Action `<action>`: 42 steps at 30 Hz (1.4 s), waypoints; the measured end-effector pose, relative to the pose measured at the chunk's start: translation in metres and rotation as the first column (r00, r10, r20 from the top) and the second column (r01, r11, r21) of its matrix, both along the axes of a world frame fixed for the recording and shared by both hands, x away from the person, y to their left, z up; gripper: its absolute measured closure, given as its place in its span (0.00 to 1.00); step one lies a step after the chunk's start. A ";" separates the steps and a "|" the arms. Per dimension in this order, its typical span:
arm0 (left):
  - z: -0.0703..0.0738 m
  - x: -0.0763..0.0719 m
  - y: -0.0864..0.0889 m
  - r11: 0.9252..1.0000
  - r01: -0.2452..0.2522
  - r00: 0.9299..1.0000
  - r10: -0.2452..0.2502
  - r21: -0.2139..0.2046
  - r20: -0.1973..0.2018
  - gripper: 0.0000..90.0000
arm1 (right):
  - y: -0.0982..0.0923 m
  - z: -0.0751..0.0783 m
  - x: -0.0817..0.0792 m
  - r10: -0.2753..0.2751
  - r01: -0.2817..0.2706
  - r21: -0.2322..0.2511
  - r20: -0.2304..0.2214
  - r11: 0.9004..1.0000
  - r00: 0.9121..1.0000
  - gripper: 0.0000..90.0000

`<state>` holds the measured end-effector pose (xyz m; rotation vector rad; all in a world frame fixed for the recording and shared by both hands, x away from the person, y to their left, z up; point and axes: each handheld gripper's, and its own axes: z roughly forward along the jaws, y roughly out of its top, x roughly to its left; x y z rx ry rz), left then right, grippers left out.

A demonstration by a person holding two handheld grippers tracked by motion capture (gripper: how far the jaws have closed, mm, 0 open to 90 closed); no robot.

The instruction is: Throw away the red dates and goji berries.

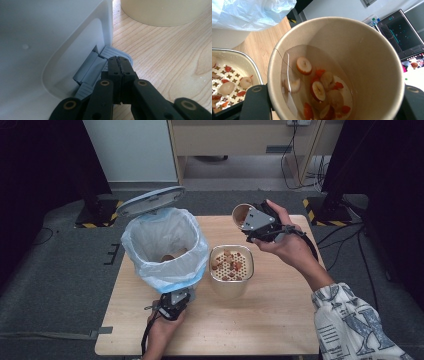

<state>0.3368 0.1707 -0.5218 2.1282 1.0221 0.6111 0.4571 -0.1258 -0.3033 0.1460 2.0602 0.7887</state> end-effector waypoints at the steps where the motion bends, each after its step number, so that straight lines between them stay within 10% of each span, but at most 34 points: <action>1: 0.000 0.000 0.000 1.000 0.000 1.000 0.000 0.000 0.000 0.99 | 0.000 0.000 0.000 0.000 0.000 -0.001 0.000 1.000 1.000 0.35; 22: 0.000 0.000 0.000 1.000 -0.001 1.000 0.001 -0.001 0.000 0.98 | 0.008 0.001 -0.008 0.026 -0.015 -0.134 0.078 0.991 0.997 0.35; 42: 0.000 0.000 0.000 1.000 0.000 1.000 0.000 -0.002 -0.002 0.98 | 0.005 0.003 -0.009 0.023 -0.012 -0.140 0.079 0.990 0.997 0.35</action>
